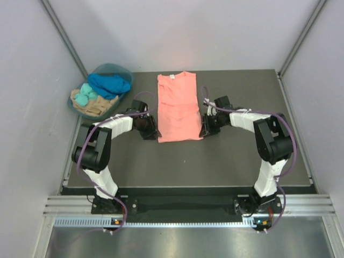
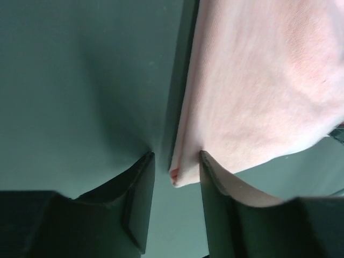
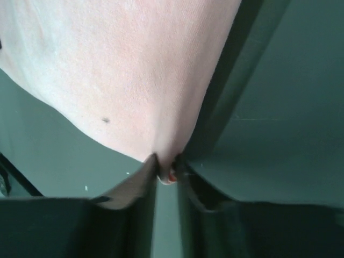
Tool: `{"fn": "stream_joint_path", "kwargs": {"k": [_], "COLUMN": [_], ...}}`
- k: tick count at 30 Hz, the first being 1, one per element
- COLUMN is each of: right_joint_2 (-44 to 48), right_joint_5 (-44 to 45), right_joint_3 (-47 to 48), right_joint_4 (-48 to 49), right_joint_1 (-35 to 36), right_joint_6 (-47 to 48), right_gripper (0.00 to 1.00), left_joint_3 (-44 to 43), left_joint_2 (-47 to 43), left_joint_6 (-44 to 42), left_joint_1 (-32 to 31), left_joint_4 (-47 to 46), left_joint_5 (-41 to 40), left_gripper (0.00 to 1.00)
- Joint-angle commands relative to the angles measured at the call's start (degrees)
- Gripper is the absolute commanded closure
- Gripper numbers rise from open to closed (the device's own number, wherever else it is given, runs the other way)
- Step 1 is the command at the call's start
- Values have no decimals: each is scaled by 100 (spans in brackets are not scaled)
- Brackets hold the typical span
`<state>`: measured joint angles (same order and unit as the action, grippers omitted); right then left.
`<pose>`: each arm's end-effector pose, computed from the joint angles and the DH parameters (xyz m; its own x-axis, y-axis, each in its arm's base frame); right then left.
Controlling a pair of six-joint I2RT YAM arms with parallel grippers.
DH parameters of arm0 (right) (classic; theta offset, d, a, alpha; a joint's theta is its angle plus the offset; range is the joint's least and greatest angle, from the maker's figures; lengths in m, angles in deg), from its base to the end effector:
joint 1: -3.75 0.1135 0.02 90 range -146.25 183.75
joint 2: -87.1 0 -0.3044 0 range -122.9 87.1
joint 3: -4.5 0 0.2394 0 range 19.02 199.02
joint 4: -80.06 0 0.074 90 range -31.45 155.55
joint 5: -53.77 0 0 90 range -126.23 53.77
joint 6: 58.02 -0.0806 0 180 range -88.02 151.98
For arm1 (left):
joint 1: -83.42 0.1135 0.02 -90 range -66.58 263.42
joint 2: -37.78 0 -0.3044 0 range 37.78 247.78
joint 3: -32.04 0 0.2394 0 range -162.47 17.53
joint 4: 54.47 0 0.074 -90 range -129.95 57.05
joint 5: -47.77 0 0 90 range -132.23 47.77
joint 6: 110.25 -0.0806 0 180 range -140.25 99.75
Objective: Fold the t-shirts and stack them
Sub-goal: Fold the tshirt
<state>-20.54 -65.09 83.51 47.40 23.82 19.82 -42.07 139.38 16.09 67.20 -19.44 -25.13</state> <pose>0.3547 0.1710 0.1621 -0.9145 -0.1377 -0.3804 -0.3332 0.7898 0.5150 0.3422 -0.1242 0.1672 -0.9216 -0.3218 -0.2171 -0.1848 0.8556 -0.4836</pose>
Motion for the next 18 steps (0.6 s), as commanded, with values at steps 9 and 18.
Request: {"fn": "stream_joint_path", "kwargs": {"k": [9,18], "right_joint_2": [699,1490], "right_joint_5": [144,293], "right_joint_3": [-717,-1833], "right_joint_4": [207,418], "right_joint_1": [-144,-109], "right_joint_6": [-251,-769], "right_gripper": [100,100], "left_joint_3": [334,1221], "left_joint_2": [45,-615], "left_joint_6": [57,286], "left_joint_1": [14,-12], "left_joint_4": [-56,85], "left_joint_5": [-49,241], "left_gripper": [100,100]}}
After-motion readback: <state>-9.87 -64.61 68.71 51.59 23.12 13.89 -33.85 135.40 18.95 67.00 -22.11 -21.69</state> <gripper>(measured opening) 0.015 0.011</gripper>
